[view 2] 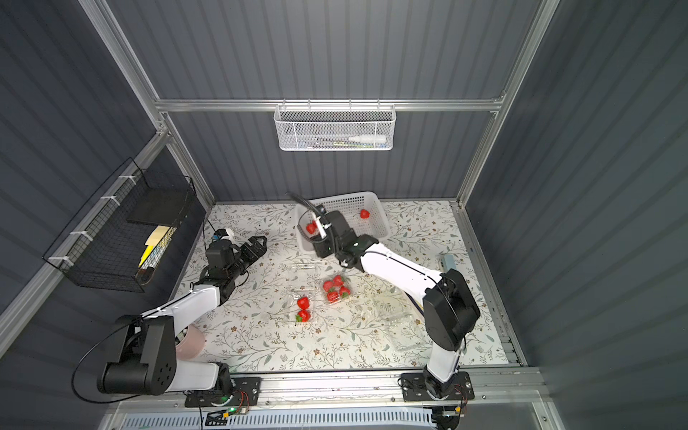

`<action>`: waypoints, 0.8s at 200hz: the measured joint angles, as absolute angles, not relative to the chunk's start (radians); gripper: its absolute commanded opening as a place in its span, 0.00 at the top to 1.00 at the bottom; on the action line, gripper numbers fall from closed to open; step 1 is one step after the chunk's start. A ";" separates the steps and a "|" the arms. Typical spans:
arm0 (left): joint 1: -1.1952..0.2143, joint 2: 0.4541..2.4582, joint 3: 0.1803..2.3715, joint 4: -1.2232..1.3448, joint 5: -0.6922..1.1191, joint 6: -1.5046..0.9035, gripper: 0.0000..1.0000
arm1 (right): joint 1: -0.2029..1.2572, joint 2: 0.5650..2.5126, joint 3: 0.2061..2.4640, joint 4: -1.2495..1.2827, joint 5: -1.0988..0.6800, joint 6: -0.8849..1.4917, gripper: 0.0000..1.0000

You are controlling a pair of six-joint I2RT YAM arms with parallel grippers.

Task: Pack strawberries into containers
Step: Pick up the strawberry from the basket.

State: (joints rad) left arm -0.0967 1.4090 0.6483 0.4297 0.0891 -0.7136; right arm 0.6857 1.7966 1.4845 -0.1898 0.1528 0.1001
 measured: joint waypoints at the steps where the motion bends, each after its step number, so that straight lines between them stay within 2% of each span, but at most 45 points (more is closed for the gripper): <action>1: -0.097 1.410 0.648 0.431 0.089 -0.714 0.05 | 0.680 1.800 1.488 -0.189 0.154 0.099 0.36; 31: -0.097 1.456 0.649 0.474 0.098 -0.710 0.05 | 0.590 1.972 1.665 -0.239 0.173 0.084 0.35; 73: -0.159 1.578 0.709 0.493 0.102 -0.684 0.05 | 0.574 2.260 1.977 -0.448 0.170 0.081 0.32; 112: -0.241 1.658 0.792 0.506 0.115 -0.656 0.04 | 0.574 2.356 2.053 -0.604 0.109 0.085 0.29; 160: -0.259 1.730 0.850 0.542 0.169 -0.649 0.06 | 0.570 2.446 2.210 -0.748 0.049 0.105 0.30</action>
